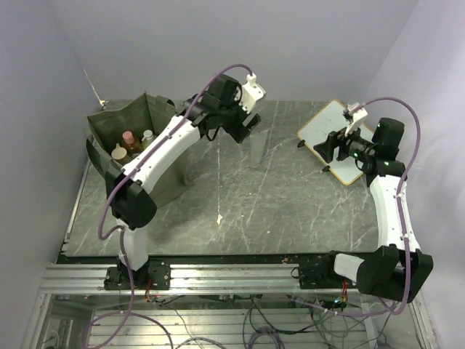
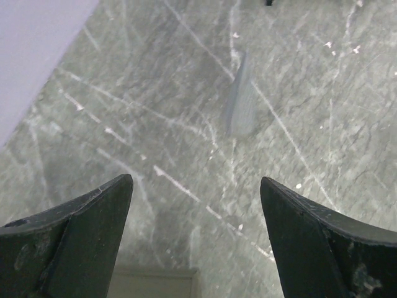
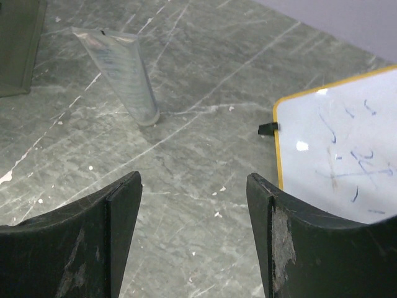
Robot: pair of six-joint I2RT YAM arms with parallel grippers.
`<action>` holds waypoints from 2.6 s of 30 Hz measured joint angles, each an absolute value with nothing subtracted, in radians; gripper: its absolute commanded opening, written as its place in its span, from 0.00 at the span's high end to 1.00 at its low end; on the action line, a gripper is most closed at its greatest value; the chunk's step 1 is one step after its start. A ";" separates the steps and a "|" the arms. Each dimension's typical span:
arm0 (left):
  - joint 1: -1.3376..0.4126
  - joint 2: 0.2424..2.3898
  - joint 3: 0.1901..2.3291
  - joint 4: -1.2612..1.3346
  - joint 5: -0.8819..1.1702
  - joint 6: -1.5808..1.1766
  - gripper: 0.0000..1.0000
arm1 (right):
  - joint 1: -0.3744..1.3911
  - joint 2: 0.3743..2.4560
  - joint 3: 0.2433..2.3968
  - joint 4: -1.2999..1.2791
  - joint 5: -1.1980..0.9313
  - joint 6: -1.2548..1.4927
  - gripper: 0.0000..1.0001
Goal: Place the personal care products into the canvas bag
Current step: Pick up the care product from the center of the board.
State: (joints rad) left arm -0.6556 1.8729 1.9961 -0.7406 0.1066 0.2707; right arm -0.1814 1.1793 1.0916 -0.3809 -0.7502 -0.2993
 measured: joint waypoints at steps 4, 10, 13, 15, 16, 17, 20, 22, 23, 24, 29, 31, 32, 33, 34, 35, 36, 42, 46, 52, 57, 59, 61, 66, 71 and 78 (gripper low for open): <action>-0.676 1.963 2.041 -0.720 0.153 0.245 0.07 | -0.254 1.176 1.054 -0.361 -0.805 -0.284 0.32; -0.688 2.073 2.101 -0.698 0.201 0.218 0.14 | -0.271 1.131 1.023 -0.341 -0.863 -0.284 0.32; -0.688 2.102 2.105 -0.677 0.214 0.206 0.25 | -0.281 1.121 1.019 -0.334 -0.888 -0.284 0.32; -0.689 2.126 2.122 -0.670 0.224 0.200 0.33 | -0.282 1.121 1.019 -0.330 -0.899 -0.284 0.32; -0.689 2.137 2.130 -0.665 0.229 0.197 0.36 | -0.283 1.121 1.019 -0.330 -0.905 -0.284 0.32; -0.689 2.152 2.142 -0.659 0.236 0.195 0.39 | -0.283 1.121 1.017 -0.325 -0.911 -0.284 0.32; -0.690 2.189 2.166 -0.653 0.252 0.189 0.48 | -0.284 1.119 0.991 -0.315 -0.926 -0.284 0.32; -0.690 2.208 2.175 -0.652 0.259 0.185 0.56 | -0.284 1.119 0.978 -0.316 -0.932 -0.284 0.32; -0.691 2.220 2.180 -0.653 0.263 0.183 0.60 | -0.285 1.119 0.974 -0.317 -0.934 -0.283 0.32; -0.691 2.226 2.183 -0.651 0.266 0.182 0.64 | -0.285 1.119 0.973 -0.318 -0.936 -0.283 0.32; -0.691 2.238 2.185 -0.652 0.275 0.183 0.81 | -0.285 1.119 0.973 -0.315 -0.947 -0.283 0.32; -0.691 2.238 2.185 -0.651 0.278 0.186 0.83 | -0.285 1.120 0.973 -0.315 -0.952 -0.283 0.32; -0.691 2.238 2.185 -0.651 0.278 0.189 0.82 | -0.285 1.120 0.973 -0.315 -0.954 -0.283 0.32; -0.691 2.238 2.185 -0.651 0.278 0.190 0.81 | -0.285 1.120 0.973 -0.315 -0.955 -0.283 0.32; -0.691 2.238 2.185 -0.651 0.278 0.192 0.78 | -0.285 1.120 0.973 -0.315 -0.955 -0.283 0.32; -0.691 2.238 2.185 -0.651 0.278 0.194 0.74 | -0.285 1.120 0.973 -0.315 -0.957 -0.283 0.32; -0.691 2.238 2.185 -0.651 0.278 0.197 0.72 | -0.285 1.120 0.973 -0.315 -0.959 -0.283 0.32; -0.692 2.238 2.185 -0.651 0.277 0.204 0.65 | -0.285 1.120 0.973 -0.315 -0.967 -0.283 0.32; -0.692 2.239 2.185 -0.651 0.277 0.206 0.66 | -0.285 1.120 0.973 -0.315 -0.974 -0.283 0.32; -0.693 2.242 2.185 -0.652 0.276 0.213 0.88 | -0.285 1.120 0.973 -0.315 -0.981 -0.283 0.32; -0.696 2.242 2.186 -0.653 0.272 0.216 0.93 | -0.285 1.120 0.973 -0.315 -0.981 -0.283 0.32; -0.697 2.242 2.187 -0.655 0.270 0.220 0.93 | -0.286 1.120 0.973 -0.315 -0.981 -0.283 0.31; -0.698 2.241 2.187 -0.656 0.269 0.225 0.93 | -0.285 1.121 0.973 -0.315 -0.981 -0.283 0.31; -0.698 2.202 2.186 -0.707 0.263 0.253 0.93 | -0.286 1.121 0.973 -0.315 -0.981 -0.283 0.31; -0.698 2.051 2.165 -0.739 0.267 0.268 0.93 | -0.286 1.125 0.973 -0.314 -0.981 -0.276 0.31; -0.698 1.759 2.151 -0.733 0.269 0.273 0.93 | -0.286 1.126 0.962 -0.297 -0.984 -0.268 0.31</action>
